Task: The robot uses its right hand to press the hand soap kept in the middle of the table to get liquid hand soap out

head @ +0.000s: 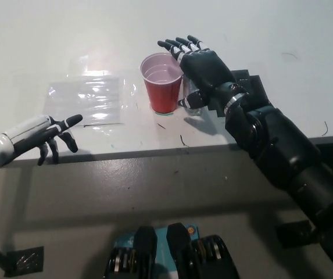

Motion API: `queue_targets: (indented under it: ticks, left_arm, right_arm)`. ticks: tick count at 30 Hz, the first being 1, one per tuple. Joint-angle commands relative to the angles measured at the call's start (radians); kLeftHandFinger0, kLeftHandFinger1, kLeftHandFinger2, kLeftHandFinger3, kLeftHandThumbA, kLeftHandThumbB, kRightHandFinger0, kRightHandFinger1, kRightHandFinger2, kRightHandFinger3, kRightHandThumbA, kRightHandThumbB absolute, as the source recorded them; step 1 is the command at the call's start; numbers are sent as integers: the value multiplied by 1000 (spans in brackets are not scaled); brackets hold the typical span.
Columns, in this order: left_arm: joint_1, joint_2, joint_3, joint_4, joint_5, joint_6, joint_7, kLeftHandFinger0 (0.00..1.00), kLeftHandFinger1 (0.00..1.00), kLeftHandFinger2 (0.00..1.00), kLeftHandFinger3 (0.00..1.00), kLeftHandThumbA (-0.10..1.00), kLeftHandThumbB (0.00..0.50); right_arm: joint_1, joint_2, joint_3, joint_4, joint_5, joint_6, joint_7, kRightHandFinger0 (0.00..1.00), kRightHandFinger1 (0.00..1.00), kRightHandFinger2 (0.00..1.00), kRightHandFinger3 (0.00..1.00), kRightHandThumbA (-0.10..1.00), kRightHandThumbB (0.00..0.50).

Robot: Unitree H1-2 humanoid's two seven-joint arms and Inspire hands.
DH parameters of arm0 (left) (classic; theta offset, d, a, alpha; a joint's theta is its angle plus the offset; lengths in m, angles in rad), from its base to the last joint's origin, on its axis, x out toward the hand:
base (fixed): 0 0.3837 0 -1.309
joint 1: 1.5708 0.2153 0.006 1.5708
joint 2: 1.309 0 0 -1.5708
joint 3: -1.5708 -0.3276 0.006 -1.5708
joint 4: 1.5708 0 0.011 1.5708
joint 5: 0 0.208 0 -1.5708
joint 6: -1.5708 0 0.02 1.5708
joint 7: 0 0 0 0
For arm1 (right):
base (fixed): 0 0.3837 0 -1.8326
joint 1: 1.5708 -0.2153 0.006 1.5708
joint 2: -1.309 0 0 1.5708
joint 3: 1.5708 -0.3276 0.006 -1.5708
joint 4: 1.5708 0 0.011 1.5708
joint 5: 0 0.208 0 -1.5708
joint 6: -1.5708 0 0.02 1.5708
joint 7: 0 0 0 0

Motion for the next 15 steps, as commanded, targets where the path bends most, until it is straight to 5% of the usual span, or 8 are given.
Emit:
queue_targets:
  ticks: [1,10,15]
  left_arm:
    - [-60,40,14,2,4,-16,-14,218,335,525,725,1000,247]
    - [-76,46,12,3,15,-5,-18,248,359,551,753,1000,277]
    - [-87,48,12,10,15,-17,-23,232,351,536,742,1000,252]
  right_arm:
    - [114,19,61,118,-12,30,156,1000,1000,1000,1000,1000,500]
    - [108,13,68,99,-7,53,211,1000,1000,1000,1000,1000,500]
    - [102,9,66,84,-6,75,231,1000,1000,1000,1000,1000,500]
